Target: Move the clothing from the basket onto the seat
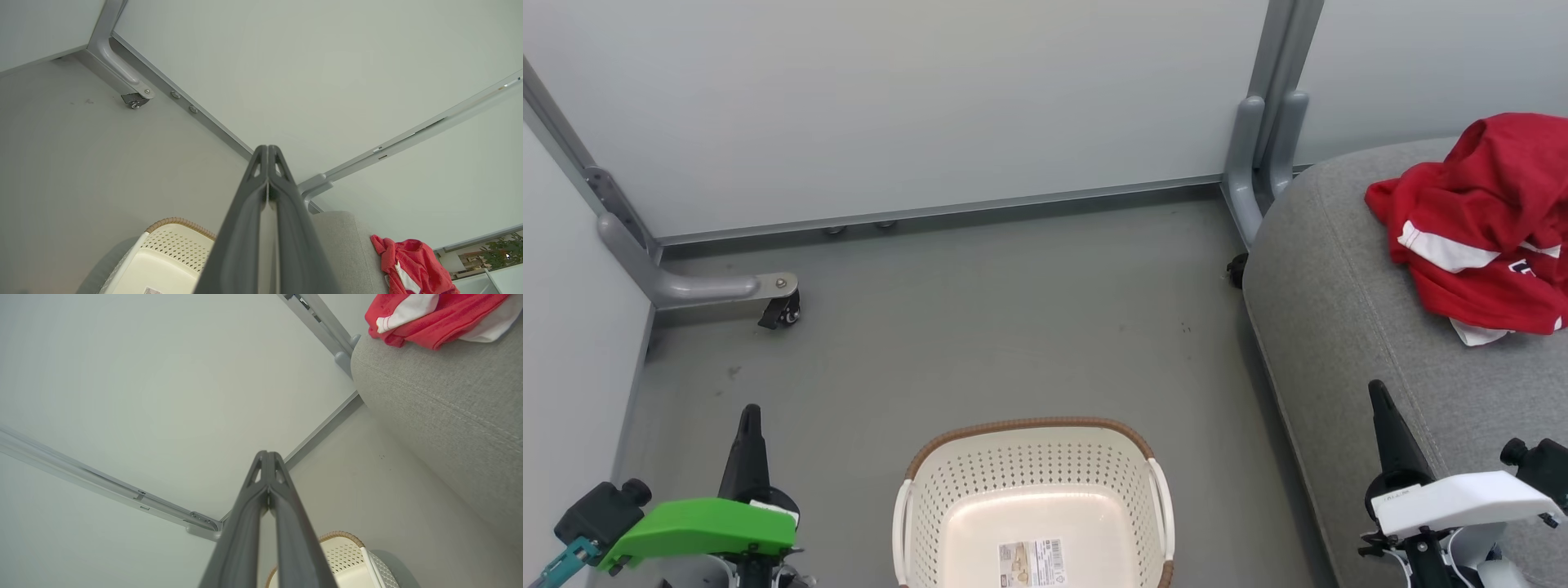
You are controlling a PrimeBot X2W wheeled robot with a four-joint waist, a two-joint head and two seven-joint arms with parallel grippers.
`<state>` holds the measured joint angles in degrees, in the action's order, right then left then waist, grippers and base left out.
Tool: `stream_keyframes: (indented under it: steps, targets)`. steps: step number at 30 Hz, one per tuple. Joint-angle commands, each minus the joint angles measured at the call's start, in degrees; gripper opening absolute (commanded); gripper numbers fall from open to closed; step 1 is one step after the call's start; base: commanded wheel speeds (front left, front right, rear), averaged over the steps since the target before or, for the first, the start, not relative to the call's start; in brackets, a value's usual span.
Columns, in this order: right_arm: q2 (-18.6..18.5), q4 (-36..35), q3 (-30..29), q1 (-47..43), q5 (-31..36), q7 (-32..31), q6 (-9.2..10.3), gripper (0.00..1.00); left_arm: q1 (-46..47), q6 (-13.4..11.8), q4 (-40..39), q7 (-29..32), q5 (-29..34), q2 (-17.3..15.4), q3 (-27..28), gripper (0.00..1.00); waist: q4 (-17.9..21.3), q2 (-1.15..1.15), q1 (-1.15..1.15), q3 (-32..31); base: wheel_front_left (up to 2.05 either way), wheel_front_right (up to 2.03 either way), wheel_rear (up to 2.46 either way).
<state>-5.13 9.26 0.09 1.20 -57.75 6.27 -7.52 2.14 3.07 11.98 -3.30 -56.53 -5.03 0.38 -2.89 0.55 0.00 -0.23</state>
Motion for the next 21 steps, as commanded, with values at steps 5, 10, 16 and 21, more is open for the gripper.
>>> stream_keyframes:
  steps: [5,10,16,21]
  targets:
    - [-0.9,0.1,0.1,1.7,-4.9,-0.8,0.02,0.0,2.1,0.6,-0.7,1.1,-4.2,0.1,1.0,0.0,0.2,-0.25,0.0,0.0,0.0,0.0,0.0]
    - [-1.1,0.5,0.2,2.2,-8.3,-1.3,0.02,0.0,2.3,0.8,-0.7,1.9,-7.1,0.3,1.5,0.0,0.4,-0.27,0.0,0.0,0.0,0.0,0.0]
    - [-1.5,1.0,0.3,2.6,-12.2,-1.9,0.03,0.0,2.6,0.9,-0.6,2.8,-10.5,0.5,2.1,0.0,0.6,-0.29,0.0,0.0,0.0,0.0,0.0]
    - [-1.8,1.4,0.4,2.9,-15.4,-2.4,0.03,0.0,2.8,1.1,-0.6,3.7,-13.3,0.7,2.6,0.0,0.8,-0.32,0.0,0.0,0.0,0.0,0.0]
